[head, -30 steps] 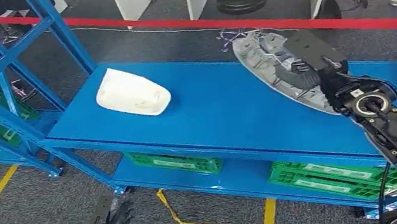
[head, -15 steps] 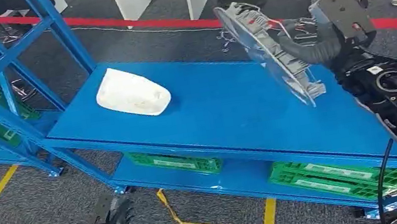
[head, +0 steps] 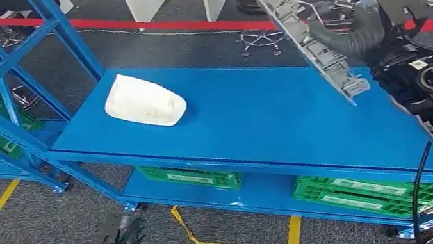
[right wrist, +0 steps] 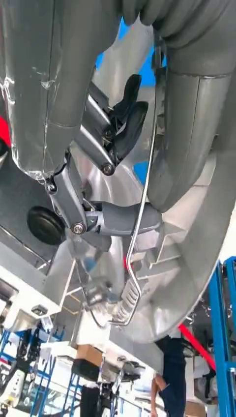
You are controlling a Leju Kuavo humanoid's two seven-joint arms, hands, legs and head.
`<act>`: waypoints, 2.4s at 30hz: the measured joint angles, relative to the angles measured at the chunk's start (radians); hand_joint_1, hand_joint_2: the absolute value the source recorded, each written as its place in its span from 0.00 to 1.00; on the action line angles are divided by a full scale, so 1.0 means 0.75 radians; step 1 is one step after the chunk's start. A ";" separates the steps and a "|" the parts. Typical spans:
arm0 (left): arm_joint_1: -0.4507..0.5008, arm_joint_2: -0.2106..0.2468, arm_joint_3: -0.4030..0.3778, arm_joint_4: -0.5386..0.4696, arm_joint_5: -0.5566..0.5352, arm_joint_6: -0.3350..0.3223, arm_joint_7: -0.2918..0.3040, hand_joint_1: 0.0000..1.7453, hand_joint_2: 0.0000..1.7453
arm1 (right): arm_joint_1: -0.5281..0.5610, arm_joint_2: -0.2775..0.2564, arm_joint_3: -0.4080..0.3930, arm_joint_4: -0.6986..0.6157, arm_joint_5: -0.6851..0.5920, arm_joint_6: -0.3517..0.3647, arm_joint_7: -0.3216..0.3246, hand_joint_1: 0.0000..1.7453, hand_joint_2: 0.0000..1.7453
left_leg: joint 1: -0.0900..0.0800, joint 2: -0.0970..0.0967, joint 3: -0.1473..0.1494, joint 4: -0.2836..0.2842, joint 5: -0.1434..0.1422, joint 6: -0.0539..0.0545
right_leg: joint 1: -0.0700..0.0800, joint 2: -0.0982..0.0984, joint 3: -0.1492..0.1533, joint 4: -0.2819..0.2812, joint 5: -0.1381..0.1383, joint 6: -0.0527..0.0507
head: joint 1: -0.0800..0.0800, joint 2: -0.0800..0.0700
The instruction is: Take the parts from the cabinet and place them on the table.
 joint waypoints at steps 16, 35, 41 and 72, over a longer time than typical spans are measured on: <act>-0.005 -0.004 0.001 0.000 -0.007 -0.001 0.002 0.00 0.00 | 0.011 -0.014 -0.015 -0.110 -0.281 0.026 -0.100 1.00 1.00 | 0.000 0.000 0.000 0.000 0.000 0.000 | 0.000 0.000 -0.001 0.000 0.000 0.000 | 0.000 0.000; -0.019 -0.011 0.000 0.000 -0.042 0.081 -0.071 0.00 0.00 | 0.068 -0.017 -0.012 -0.188 -0.695 0.297 -0.182 1.00 1.00 | 0.000 0.000 -0.002 0.000 0.000 0.000 | 0.000 0.000 -0.001 0.000 0.000 0.000 | -0.001 0.000; -0.019 -0.012 0.001 0.000 -0.020 0.031 -0.072 0.00 0.00 | 0.103 -0.016 -0.010 -0.188 -0.697 0.334 -0.208 1.00 1.00 | 0.000 0.000 -0.003 0.000 0.000 0.000 | 0.000 0.000 -0.002 0.000 0.000 0.000 | 0.000 0.000; -0.015 -0.011 0.001 0.000 0.016 -0.004 -0.078 0.00 0.00 | 0.111 0.005 -0.018 -0.187 -0.511 0.306 -0.222 1.00 1.00 | 0.000 0.000 -0.003 0.000 0.000 0.000 | 0.000 -0.001 -0.002 0.000 0.000 0.000 | -0.001 0.000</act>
